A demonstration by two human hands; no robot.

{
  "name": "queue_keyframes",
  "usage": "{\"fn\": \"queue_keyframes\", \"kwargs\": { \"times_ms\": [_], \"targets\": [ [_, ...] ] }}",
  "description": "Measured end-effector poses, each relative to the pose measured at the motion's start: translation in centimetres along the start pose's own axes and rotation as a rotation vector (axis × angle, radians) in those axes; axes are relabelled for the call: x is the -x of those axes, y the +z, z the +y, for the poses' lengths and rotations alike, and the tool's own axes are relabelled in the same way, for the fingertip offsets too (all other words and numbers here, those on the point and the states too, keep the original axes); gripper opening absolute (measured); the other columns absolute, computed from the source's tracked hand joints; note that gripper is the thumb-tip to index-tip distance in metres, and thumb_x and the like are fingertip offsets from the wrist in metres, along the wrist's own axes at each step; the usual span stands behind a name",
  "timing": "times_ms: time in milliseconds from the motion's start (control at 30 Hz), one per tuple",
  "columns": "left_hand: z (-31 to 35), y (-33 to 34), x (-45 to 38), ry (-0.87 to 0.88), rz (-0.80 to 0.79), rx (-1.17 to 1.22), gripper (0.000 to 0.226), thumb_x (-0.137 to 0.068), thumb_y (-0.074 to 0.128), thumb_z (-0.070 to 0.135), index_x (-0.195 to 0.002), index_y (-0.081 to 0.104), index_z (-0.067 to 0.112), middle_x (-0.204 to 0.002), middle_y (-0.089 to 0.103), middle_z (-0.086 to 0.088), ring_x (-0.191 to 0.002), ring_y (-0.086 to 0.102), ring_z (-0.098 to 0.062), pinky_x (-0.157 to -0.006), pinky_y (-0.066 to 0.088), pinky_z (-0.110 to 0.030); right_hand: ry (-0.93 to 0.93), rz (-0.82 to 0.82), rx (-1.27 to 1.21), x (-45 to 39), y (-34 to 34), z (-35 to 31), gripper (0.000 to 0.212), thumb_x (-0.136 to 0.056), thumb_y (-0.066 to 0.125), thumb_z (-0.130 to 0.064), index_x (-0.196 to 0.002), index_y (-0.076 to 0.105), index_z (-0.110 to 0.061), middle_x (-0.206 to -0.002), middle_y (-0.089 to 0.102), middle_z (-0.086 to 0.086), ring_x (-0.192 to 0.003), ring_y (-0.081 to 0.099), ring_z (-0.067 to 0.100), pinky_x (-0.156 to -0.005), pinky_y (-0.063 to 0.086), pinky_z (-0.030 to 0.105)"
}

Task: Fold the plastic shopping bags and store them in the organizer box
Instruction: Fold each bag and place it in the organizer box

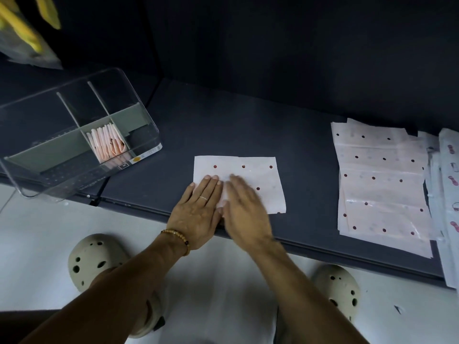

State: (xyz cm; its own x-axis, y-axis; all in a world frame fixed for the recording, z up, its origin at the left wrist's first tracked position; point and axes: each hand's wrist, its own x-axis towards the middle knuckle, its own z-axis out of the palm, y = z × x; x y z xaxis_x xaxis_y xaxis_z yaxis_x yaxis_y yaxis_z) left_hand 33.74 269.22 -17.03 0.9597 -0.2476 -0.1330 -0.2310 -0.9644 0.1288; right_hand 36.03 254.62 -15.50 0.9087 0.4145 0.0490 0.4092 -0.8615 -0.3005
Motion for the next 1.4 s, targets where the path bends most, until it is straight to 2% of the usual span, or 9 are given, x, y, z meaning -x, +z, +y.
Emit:
{"fn": "queue_keyframes", "kwargs": {
  "times_ms": [100, 367, 500, 633, 833, 1033, 1167, 1300, 1400],
  "targets": [
    [-0.1, -0.2, 0.0, 0.009, 0.011, 0.010, 0.064, -0.095, 0.005, 0.041, -0.150, 0.012, 0.008, -0.158, 0.011, -0.008, -0.147, 0.008, -0.023, -0.119, 0.005, -0.040, 0.002, -0.146, 0.023, 0.9, 1.6, 0.8, 0.060, -0.102, 0.035, -0.028, -0.154, 0.010, -0.011, -0.162, 0.003, 0.007, -0.149, -0.004, 0.019, -0.121, -0.001, 0.037],
    [-0.2, 0.1, -0.2, -0.009, 0.000, 0.013, 0.067, -0.093, -0.005, 0.048, -0.152, 0.000, 0.015, -0.160, -0.002, -0.003, -0.147, -0.005, -0.019, -0.117, -0.008, -0.034, 0.078, -0.269, 0.202, 4.1, -2.2, 9.7, 0.055, -0.101, 0.006, -0.040, -0.152, -0.008, -0.022, -0.161, -0.011, -0.003, -0.148, -0.013, 0.016, -0.119, -0.004, 0.040],
    [-0.2, -0.2, -0.3, 0.018, 0.022, 0.035, 0.052, -0.099, 0.016, 0.042, -0.150, 0.018, 0.031, -0.160, 0.004, -0.005, -0.147, 0.000, -0.023, -0.118, -0.002, -0.039, 0.107, -0.188, 0.170, 4.0, -3.6, 9.2, 0.052, -0.101, 0.035, -0.028, -0.151, 0.027, -0.014, -0.159, 0.020, 0.009, -0.148, 0.013, 0.026, -0.118, 0.017, 0.045],
    [-0.4, -0.7, -0.5, 0.041, 0.019, 0.051, 0.041, -0.100, 0.030, 0.039, -0.140, 0.037, 0.036, -0.159, 0.013, -0.008, -0.147, 0.007, -0.025, -0.118, 0.004, -0.041, -0.054, -0.057, 0.111, 4.0, -3.4, 6.8, 0.028, -0.086, 0.062, -0.026, -0.111, 0.063, -0.015, -0.123, 0.057, 0.007, -0.108, 0.054, 0.027, -0.085, 0.048, 0.042],
    [-1.0, -0.8, -0.5, 0.058, -0.057, 0.074, 0.058, -0.089, 0.036, 0.065, -0.142, 0.032, 0.042, -0.160, 0.004, -0.004, -0.147, -0.002, -0.022, -0.117, -0.004, -0.038, -0.039, -0.086, 0.131, 2.8, -3.3, 6.1, 0.014, -0.086, 0.059, -0.002, -0.094, 0.065, -0.012, -0.103, 0.059, 0.003, -0.094, 0.052, 0.024, -0.079, 0.046, 0.034],
    [-1.0, -2.1, -1.1, 0.039, -0.036, 0.163, 0.039, -0.100, 0.033, 0.039, -0.138, 0.042, 0.042, -0.159, 0.016, -0.002, -0.147, 0.006, -0.018, -0.117, 0.004, -0.035, 0.094, -0.097, -0.150, 1.5, -4.6, 6.7, 0.023, -0.088, 0.062, -0.037, -0.103, 0.061, -0.021, -0.105, 0.062, -0.011, -0.099, 0.052, 0.013, -0.089, 0.040, 0.034],
    [-1.6, -3.3, -1.2, 0.028, -0.096, 0.319, 0.038, -0.101, 0.036, 0.035, -0.137, 0.049, 0.033, -0.155, 0.027, 0.007, -0.144, 0.015, -0.014, -0.118, 0.015, -0.035, 0.174, -0.100, -0.197, 1.3, -5.4, 7.6, 0.012, -0.090, 0.064, -0.021, -0.099, 0.070, -0.020, -0.089, 0.070, 0.000, -0.077, 0.061, 0.019, -0.079, 0.051, 0.034],
    [-2.3, -4.5, -0.6, -0.159, 0.006, 0.526, 0.027, -0.098, 0.048, 0.027, -0.117, 0.066, 0.018, -0.116, 0.063, -0.010, -0.109, 0.056, -0.029, -0.096, 0.045, -0.036, 0.361, -0.119, -0.325, 1.0, -5.5, 8.2, 0.005, -0.089, 0.066, -0.023, -0.087, 0.071, -0.024, -0.078, 0.067, -0.008, -0.071, 0.062, 0.014, -0.067, 0.049, 0.025],
    [-2.8, -4.4, -0.7, -0.275, 0.060, 0.538, 0.024, -0.096, 0.051, 0.027, -0.103, 0.070, 0.014, -0.094, 0.069, -0.011, -0.090, 0.062, -0.033, -0.080, 0.050, -0.037, 0.491, -0.118, -0.392, 0.8, -5.3, 8.4, 0.009, -0.086, 0.069, -0.032, -0.089, 0.069, -0.024, -0.075, 0.063, -0.013, -0.070, 0.061, 0.009, -0.061, 0.041, 0.019]
  ]
}}
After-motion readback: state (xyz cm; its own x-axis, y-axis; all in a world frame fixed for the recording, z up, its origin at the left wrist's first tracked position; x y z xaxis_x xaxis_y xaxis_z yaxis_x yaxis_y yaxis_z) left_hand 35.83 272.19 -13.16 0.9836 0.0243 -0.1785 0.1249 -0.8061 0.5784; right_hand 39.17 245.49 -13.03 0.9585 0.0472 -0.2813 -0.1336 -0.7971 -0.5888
